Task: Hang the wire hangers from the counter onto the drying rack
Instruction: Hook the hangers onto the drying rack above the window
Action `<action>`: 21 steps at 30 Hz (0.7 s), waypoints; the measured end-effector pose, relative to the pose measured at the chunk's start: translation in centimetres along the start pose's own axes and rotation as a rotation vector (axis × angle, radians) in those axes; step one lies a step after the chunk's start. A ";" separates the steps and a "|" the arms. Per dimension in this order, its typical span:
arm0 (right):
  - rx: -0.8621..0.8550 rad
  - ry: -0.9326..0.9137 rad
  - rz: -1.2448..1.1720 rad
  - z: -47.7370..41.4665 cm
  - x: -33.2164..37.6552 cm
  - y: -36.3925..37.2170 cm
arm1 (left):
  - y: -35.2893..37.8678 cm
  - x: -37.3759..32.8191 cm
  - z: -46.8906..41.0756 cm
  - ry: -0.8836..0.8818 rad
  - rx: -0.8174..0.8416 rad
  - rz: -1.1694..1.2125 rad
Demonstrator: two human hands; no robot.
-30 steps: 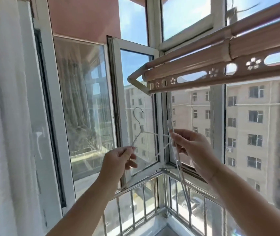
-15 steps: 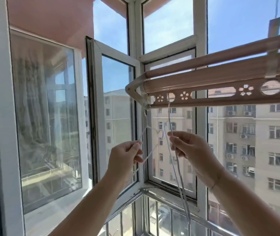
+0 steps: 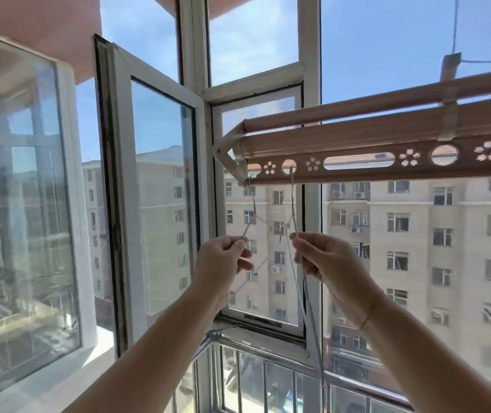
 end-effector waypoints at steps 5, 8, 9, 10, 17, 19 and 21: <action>-0.039 0.042 -0.021 -0.1 -1.0 -0.1 | 0.5 1.0 -0.4 -0.029 0.076 0.024; -0.039 0.040 -0.035 0.4 -1.2 -0.2 | -0.4 2.1 0.1 -0.020 0.069 0.046; -0.037 0.039 -0.057 0.6 -1.3 -0.2 | -1.1 2.6 0.4 -0.012 0.046 0.088; -0.041 0.039 -0.078 0.9 -1.4 -0.4 | -1.8 3.2 0.8 -0.007 0.015 0.148; -0.177 0.072 0.173 6.5 -5.0 -6.5 | -3.2 11.7 3.5 -0.115 -0.038 0.206; -0.223 0.090 0.279 9.2 -6.3 -9.0 | 0.0 14.4 4.7 -0.172 0.069 0.147; -0.266 0.104 0.358 11.8 -6.8 -11.3 | 4.5 16.2 6.1 -0.211 0.204 0.105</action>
Point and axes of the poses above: each hand's wrist, its own z-axis away from the middle knuckle, its own y-axis out of the palm, x = y × z, the point moved 9 cm from there along -z, towards the middle knuckle, and after that the axes turned 10 degrees about x, right-handed, at the moved point
